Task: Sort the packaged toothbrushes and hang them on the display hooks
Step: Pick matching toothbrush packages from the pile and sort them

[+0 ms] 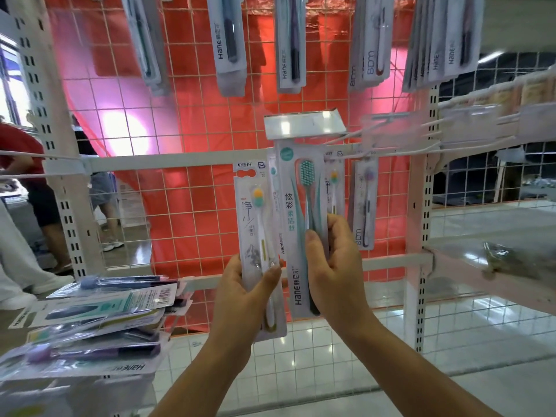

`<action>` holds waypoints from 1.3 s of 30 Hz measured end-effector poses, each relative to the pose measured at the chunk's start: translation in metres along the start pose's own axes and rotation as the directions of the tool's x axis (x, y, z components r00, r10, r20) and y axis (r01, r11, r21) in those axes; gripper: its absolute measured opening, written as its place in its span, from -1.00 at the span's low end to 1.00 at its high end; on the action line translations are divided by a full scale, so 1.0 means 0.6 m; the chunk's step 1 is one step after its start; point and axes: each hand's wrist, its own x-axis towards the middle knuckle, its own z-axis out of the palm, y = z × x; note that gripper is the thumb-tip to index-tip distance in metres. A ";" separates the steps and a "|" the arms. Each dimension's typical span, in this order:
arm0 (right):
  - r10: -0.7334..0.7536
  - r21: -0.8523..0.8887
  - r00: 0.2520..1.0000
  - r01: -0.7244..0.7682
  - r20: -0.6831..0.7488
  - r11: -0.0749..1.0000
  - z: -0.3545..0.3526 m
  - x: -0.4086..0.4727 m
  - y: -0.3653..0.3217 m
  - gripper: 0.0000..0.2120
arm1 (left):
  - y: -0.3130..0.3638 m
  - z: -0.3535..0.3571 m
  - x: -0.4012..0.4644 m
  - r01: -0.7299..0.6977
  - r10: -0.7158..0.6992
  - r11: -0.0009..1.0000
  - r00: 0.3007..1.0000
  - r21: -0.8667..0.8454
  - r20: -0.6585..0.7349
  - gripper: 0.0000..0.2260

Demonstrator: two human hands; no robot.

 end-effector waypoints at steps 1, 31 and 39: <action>0.000 -0.004 1.000 0.000 0.001 1.000 0.001 0.003 -0.001 -0.89 | 0.000 0.000 0.000 0.002 -0.002 1.000 1.000 0.001 -0.005 -0.71; 0.163 -0.035 0.987 -0.163 0.001 0.986 0.019 0.036 0.053 -0.90 | -0.023 -0.001 0.026 0.024 -0.013 0.990 0.997 0.139 -0.075 -0.76; 0.206 -0.051 0.978 -0.205 0.012 0.977 0.029 0.059 0.076 -0.89 | -0.027 0.001 0.043 0.019 -0.010 0.991 0.998 0.134 -0.065 -0.77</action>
